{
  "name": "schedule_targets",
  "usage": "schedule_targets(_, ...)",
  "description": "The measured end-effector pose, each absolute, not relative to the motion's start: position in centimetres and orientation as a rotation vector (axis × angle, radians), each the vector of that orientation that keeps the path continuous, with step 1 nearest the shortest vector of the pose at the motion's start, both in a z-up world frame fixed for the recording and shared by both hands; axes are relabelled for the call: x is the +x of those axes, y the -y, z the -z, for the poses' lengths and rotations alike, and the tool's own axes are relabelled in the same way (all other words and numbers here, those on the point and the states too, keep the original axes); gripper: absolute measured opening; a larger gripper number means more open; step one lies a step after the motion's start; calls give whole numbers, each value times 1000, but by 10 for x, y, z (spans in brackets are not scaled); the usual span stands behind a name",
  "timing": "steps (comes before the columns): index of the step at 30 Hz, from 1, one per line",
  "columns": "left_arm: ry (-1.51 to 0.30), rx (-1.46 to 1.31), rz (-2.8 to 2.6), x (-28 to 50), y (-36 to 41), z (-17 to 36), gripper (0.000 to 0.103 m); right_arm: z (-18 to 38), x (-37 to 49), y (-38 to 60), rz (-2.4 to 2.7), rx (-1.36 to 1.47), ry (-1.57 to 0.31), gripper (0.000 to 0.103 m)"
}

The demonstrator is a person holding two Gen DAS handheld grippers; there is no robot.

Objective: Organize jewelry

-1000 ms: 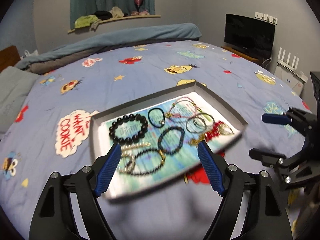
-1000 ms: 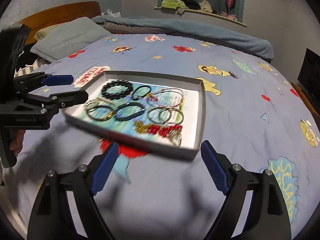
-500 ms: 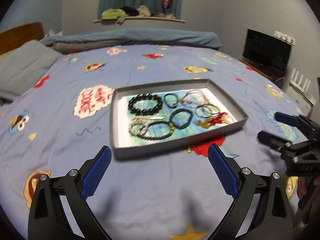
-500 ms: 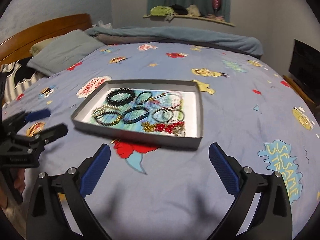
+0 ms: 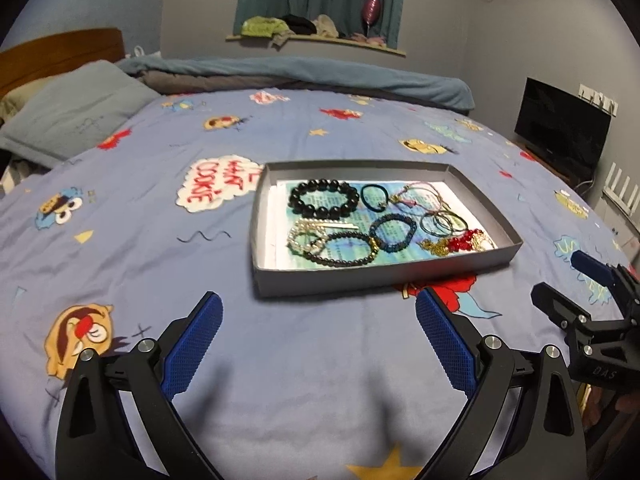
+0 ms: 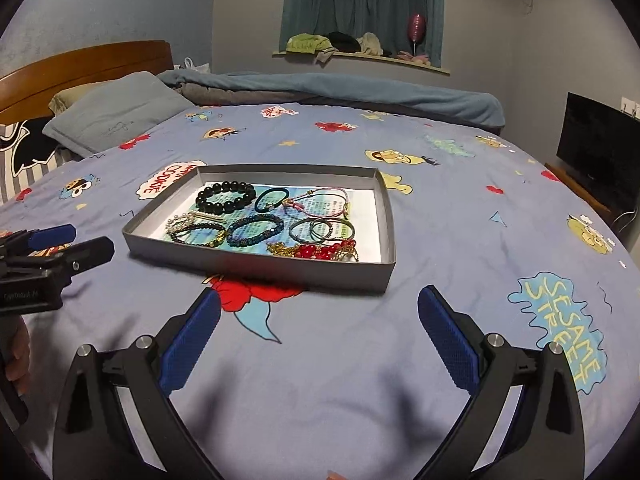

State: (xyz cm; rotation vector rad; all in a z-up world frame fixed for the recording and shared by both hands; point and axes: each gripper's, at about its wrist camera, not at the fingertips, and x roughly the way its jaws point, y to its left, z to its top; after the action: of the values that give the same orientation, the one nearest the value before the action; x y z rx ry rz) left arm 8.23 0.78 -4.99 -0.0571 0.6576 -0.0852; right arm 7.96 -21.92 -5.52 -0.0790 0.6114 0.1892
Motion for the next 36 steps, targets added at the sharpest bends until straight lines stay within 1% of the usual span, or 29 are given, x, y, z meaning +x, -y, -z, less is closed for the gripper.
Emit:
schedule_targets(10,-602,12,54,70,3,40,97,50,70,224,-198,-11,-608,97)
schedule_targets(17,-578,38,44,62,9,33,97,32,56,227,-180,17,-534,97)
schedule_targets(22,-561,43,50,58,10,29,97,27,50,227,-188,12,-521,97)
schedule_targets(36,-583,30,61,60,11,33,97,26,49,226,-194,8,-524,97)
